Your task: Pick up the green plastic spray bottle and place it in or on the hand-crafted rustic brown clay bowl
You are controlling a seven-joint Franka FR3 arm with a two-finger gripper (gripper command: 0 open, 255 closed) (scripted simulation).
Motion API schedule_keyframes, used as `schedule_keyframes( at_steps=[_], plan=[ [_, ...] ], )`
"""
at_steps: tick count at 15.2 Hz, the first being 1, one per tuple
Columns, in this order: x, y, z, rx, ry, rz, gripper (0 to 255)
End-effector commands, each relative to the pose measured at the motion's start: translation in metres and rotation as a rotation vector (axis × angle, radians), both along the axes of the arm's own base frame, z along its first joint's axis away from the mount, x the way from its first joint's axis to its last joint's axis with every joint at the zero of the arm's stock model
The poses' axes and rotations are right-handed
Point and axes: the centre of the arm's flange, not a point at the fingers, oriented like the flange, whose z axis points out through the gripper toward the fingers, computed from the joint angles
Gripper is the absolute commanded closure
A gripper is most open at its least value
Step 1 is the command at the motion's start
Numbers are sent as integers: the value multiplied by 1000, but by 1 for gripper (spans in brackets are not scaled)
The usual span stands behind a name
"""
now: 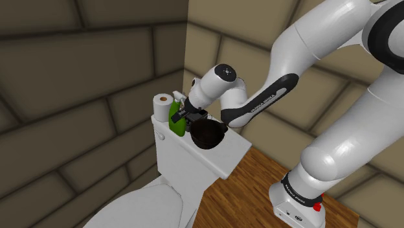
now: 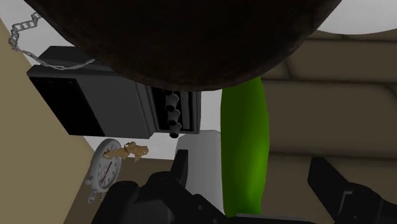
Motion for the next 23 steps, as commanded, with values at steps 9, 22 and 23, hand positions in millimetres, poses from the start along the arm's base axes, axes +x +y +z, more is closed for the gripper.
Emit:
schedule_keyframes(
  at_steps=[9,22,23],
  plan=[
    [0,0,0,0,0,0,255],
    [0,0,58,0,0,0,255],
    [0,0,63,0,0,0,255]
  ],
)
